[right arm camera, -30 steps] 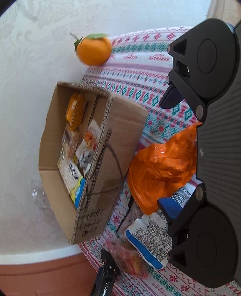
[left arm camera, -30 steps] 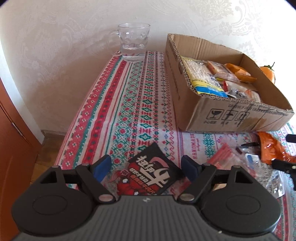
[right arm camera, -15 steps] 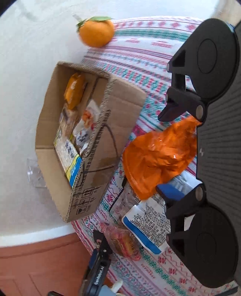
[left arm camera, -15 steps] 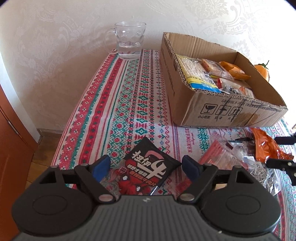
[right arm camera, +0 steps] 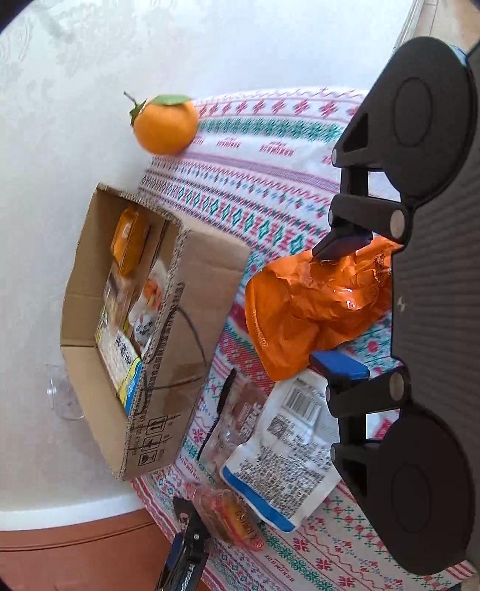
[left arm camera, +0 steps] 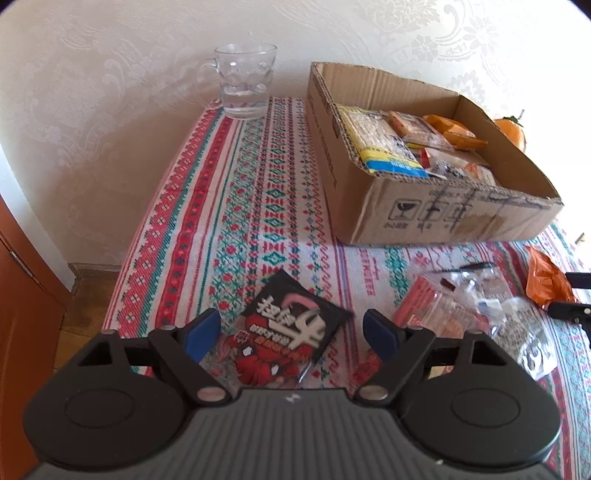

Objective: Organize snacks
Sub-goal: 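Close the left gripper on the black packet while the right gripper grasps the orange bag, then carry both packets over the box and open the left gripper to drop the black packet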

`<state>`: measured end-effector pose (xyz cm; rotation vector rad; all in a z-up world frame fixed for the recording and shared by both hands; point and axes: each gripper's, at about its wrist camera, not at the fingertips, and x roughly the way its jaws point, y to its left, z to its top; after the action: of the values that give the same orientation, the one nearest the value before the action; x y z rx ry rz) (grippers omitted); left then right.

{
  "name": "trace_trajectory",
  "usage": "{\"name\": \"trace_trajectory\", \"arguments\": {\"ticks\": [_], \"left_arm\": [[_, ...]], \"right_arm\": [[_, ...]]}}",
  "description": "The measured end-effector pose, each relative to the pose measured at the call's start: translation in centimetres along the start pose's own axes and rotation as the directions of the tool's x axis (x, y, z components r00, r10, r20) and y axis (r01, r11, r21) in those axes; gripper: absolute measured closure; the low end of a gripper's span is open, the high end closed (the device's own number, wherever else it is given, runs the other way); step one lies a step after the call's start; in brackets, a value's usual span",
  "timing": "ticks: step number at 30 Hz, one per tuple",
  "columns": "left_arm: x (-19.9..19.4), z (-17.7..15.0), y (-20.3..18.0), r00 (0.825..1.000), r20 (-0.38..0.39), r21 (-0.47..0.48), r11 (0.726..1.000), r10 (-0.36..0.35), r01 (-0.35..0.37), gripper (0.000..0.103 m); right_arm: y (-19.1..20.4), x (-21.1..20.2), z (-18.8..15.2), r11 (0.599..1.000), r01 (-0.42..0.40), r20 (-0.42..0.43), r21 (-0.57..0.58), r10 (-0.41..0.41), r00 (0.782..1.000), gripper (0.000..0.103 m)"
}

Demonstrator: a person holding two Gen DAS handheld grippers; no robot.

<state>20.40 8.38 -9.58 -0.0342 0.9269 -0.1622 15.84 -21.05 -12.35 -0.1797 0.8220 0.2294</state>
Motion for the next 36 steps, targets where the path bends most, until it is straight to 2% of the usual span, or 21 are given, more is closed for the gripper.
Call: {"name": "trace_trajectory", "arguments": {"ticks": [4,6,11,13,15,17,19,27,32,34,35,36], "left_arm": [[-0.8,-1.0,0.4,0.998,-0.031,0.004,0.999,-0.054,0.054,0.019],[-1.2,-1.4,0.5,0.997,-0.042,0.022,0.998,-0.057,0.058,0.019],[-1.1,-1.7,0.5,0.999,0.007,0.065,0.997,0.04,-0.041,0.021],[-0.6,-1.7,0.6,0.999,0.016,0.067,0.997,0.044,-0.045,0.022],[-0.4,-1.7,0.4,0.998,0.04,0.064,0.997,0.042,-0.044,0.027],[-0.4,-1.7,0.2,0.998,0.058,0.072,0.997,0.033,-0.038,0.043],[-0.4,-1.7,0.0,0.997,0.066,0.072,0.997,0.034,-0.038,0.044],[-0.3,-1.5,-0.2,0.997,0.07,0.066,0.997,0.033,-0.038,0.045],[-0.3,-1.6,-0.2,0.997,0.071,0.065,0.997,0.033,-0.038,0.045],[-0.3,-1.7,-0.3,0.997,0.073,0.062,0.997,0.035,-0.039,0.045],[-0.3,-1.7,-0.3,0.997,0.074,0.059,0.997,0.036,-0.041,0.045],[-0.3,-1.7,-0.3,0.996,0.075,0.057,0.997,0.039,-0.043,0.046]], "right_arm": [[0.3,-0.2,-0.3,1.0,0.011,0.0,-0.016,-0.011,1.0,0.043],[0.4,-0.3,-0.4,1.0,0.013,0.003,-0.017,-0.013,1.0,0.043],[0.7,0.1,-0.1,0.999,0.032,0.014,-0.006,-0.032,0.999,0.043],[0.9,0.2,-0.1,0.999,0.043,0.019,-0.018,-0.043,0.999,0.043],[1.1,0.1,-0.3,0.998,0.049,0.029,-0.03,-0.048,0.998,0.041],[1.0,0.1,-0.3,0.998,0.045,0.037,-0.041,-0.043,0.998,0.036],[0.8,0.2,-0.4,0.997,0.046,0.05,-0.058,-0.043,0.998,0.029],[-0.8,0.5,-0.3,0.989,-0.056,0.068,-0.14,0.066,0.995,0.026],[-2.4,1.0,-0.5,0.983,-0.166,0.059,-0.085,0.171,0.984,0.026],[-2.2,1.0,-0.7,0.984,-0.159,0.074,-0.081,0.165,0.984,0.028],[-2.1,0.9,-0.7,0.985,-0.153,0.08,-0.075,0.159,0.984,0.034],[-2.1,0.9,-0.7,0.987,-0.146,0.082,-0.066,0.151,0.985,0.035]]}}
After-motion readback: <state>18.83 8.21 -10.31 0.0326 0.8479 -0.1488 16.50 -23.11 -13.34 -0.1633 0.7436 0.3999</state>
